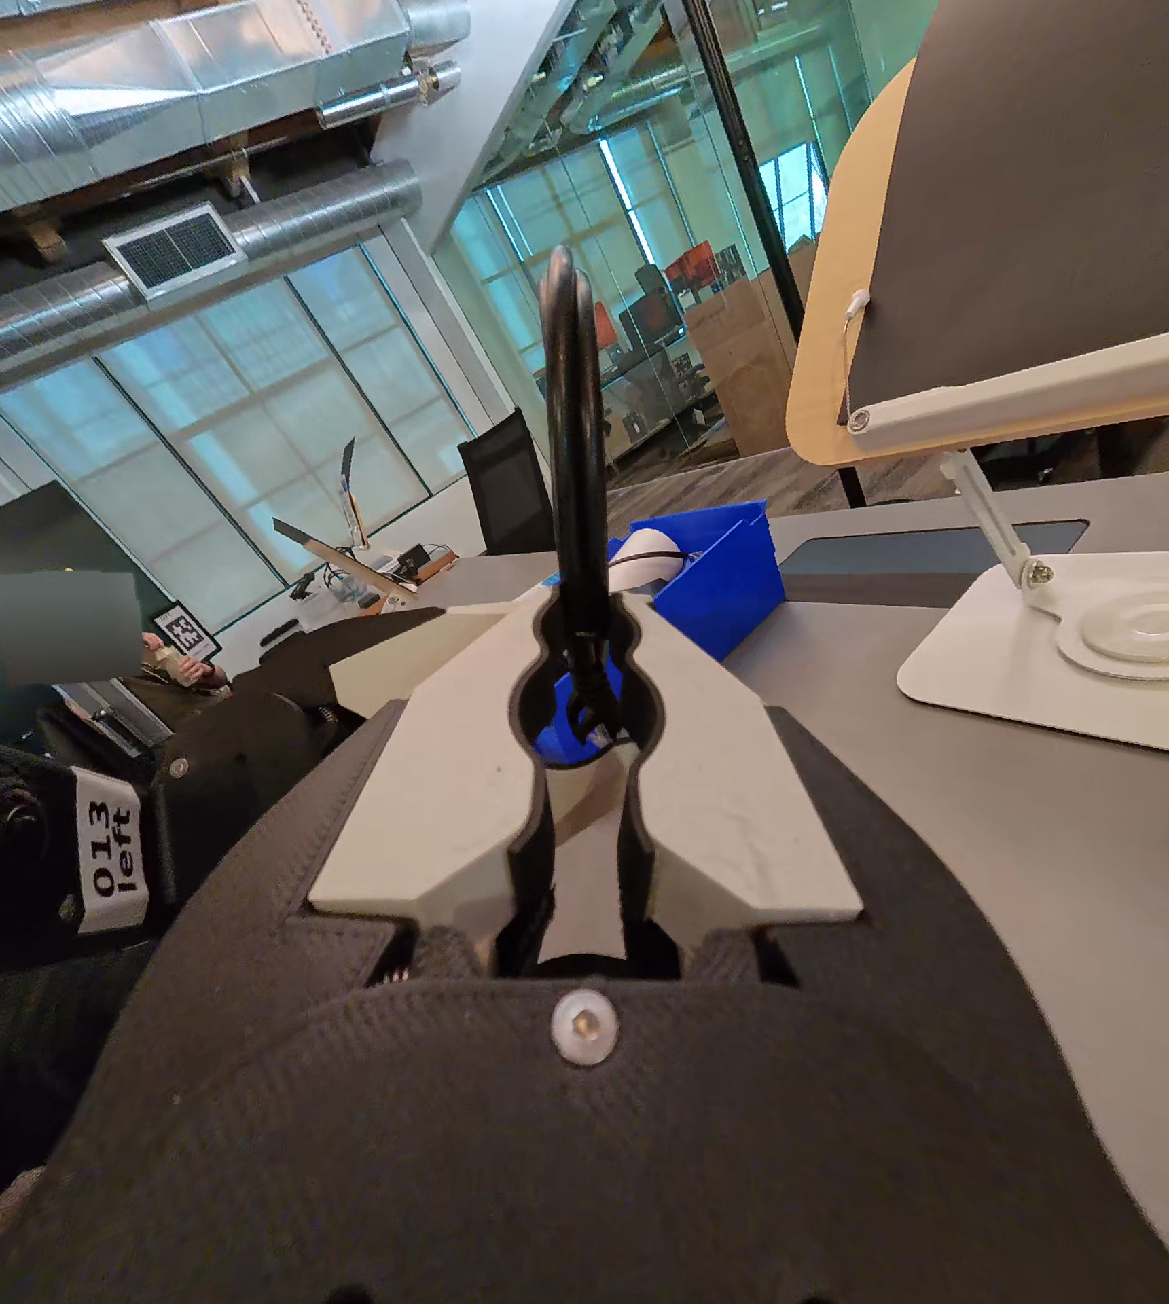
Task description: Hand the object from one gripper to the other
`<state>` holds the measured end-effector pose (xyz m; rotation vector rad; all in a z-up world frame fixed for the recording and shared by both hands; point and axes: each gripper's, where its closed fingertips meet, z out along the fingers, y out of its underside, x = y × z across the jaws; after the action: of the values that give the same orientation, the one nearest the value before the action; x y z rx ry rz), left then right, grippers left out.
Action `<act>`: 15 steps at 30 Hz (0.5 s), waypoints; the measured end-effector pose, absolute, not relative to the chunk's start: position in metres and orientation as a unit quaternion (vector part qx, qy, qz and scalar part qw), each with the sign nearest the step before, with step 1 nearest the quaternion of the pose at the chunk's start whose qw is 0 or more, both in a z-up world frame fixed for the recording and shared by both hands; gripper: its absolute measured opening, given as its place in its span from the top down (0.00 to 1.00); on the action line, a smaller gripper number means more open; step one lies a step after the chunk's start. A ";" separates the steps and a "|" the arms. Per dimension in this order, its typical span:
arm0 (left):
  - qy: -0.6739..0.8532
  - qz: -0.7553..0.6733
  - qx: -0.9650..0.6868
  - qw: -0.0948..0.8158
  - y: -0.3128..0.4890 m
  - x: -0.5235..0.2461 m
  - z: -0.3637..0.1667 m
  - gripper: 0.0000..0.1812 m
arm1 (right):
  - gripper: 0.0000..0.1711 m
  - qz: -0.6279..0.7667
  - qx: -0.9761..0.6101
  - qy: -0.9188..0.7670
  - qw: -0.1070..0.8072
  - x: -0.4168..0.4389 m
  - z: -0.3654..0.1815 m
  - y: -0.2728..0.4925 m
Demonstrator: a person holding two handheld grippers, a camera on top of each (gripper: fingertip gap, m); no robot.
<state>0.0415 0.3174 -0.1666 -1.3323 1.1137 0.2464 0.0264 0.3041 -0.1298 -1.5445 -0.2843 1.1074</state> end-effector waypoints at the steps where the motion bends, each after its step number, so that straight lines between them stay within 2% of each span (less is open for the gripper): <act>1: 0.485 0.106 -0.584 0.643 0.318 0.041 -0.166 0.80 | 0.94 0.473 -0.657 -0.120 0.575 0.026 -0.129 0.304; 4: 0.487 0.098 -0.589 0.637 0.316 0.041 -0.167 0.86 | 0.94 0.473 -0.653 -0.123 0.578 0.026 -0.128 0.304; 7: 0.492 0.071 -0.592 0.635 0.314 0.040 -0.167 0.88 | 0.92 0.463 -0.647 -0.149 0.587 0.024 -0.126 0.301; 9: 0.499 0.035 -0.596 0.628 0.311 0.039 -0.167 0.88 | 0.76 0.476 -0.634 -0.170 0.585 0.022 -0.120 0.295; 12: 0.525 -0.098 -0.587 0.608 0.294 0.044 -0.162 0.88 | 0.67 0.483 -0.601 -0.189 0.608 0.035 -0.107 0.291; 15: 0.526 -0.305 -0.563 0.560 0.267 0.043 -0.141 0.89 | 0.69 0.510 -0.564 -0.162 0.629 0.065 -0.097 0.296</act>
<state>0.0429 0.2674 -0.1413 -1.3273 1.2397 -0.7200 0.0653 0.2958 -0.0967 -1.2931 -0.3712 1.1689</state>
